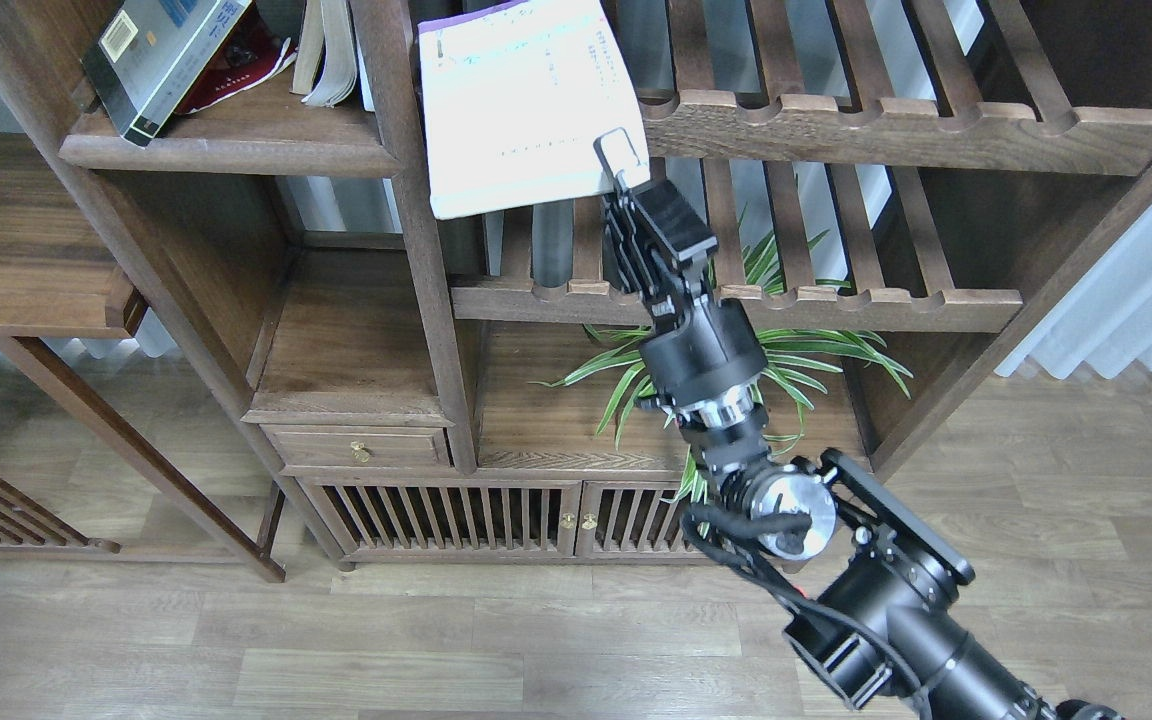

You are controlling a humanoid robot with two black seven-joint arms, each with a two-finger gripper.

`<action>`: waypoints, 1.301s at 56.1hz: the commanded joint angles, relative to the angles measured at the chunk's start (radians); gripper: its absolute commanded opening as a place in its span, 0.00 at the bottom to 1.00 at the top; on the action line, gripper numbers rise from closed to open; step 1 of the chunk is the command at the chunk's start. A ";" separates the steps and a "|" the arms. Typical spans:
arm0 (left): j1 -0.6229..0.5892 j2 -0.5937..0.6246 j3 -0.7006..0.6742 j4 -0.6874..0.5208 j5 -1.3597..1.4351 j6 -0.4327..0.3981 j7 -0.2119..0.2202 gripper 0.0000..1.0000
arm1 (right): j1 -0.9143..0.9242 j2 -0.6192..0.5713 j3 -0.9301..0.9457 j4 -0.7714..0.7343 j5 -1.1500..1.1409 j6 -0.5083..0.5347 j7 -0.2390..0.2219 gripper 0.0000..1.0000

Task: Organize books on shelf
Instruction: 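Reach the right gripper up and pull the white book off the upper shelf, then bring the white book down and grasp it with the left gripper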

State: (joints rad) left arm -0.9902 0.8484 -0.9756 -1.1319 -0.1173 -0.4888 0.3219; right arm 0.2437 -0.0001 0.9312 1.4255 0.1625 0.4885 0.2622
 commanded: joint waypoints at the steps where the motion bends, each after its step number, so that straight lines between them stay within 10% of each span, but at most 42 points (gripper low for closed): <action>1: 0.070 -0.046 -0.009 -0.035 0.001 0.000 0.002 0.92 | -0.041 0.000 -0.002 0.009 -0.012 0.000 0.000 0.03; 44: 0.754 -0.756 -0.160 -0.249 -0.041 0.000 -0.107 0.98 | -0.311 0.000 -0.158 0.082 -0.120 0.000 -0.077 0.04; 73: 0.889 -0.677 -0.192 -0.247 -0.042 0.000 -0.119 0.98 | -0.307 -0.092 -0.005 0.047 -0.063 0.000 -0.087 0.04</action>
State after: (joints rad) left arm -0.1404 0.1676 -1.1712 -1.3791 -0.1568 -0.4887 0.2147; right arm -0.0472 -0.0671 0.9330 1.4715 0.0954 0.4888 0.1808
